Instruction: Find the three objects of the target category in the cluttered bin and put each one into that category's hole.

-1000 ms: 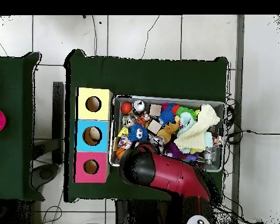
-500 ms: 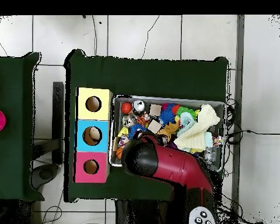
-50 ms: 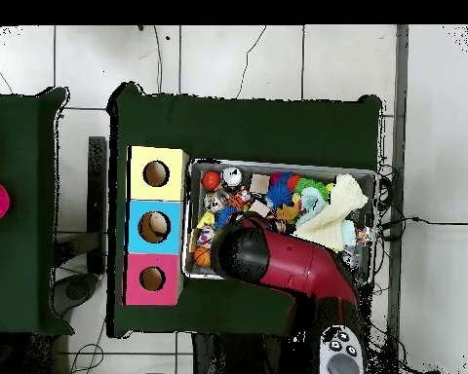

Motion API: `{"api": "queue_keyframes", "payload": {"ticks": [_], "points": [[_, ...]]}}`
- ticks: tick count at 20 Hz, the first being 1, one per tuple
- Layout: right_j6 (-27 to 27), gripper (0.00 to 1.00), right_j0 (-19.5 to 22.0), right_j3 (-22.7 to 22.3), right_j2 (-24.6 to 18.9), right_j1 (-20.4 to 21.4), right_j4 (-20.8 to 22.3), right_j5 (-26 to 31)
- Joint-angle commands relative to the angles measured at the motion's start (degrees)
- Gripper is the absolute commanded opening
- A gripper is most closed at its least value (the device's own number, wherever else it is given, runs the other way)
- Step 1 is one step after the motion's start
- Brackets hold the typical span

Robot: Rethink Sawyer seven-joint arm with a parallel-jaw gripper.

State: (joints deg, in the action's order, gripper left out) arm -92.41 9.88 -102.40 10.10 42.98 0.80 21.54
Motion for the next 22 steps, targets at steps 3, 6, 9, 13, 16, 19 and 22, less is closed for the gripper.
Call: {"api": "queue_keyframes", "payload": {"ticks": [3, 6, 9, 13, 16, 19, 22], "points": [[-2.8, 1.00, 7.7, 2.0, -6.3, -4.1, 3.1, -5.7], [-1.8, 1.00, 10.6, 1.7, -8.4, -5.0, 3.6, -7.1], [-1.3, 1.00, 12.3, 1.6, -9.5, -5.7, 4.5, -8.1], [-1.7, 1.00, 13.6, 1.8, -10.6, -7.3, 5.8, -9.7], [-3.1, 1.00, 13.6, 1.4, -10.7, -8.8, 7.0, -12.9], [-4.3, 1.00, 13.8, 1.1, -10.9, -10.1, 7.7, -15.4], [-5.8, 1.00, 13.6, 0.7, -11.1, -11.5, 7.9, -17.7]]}}
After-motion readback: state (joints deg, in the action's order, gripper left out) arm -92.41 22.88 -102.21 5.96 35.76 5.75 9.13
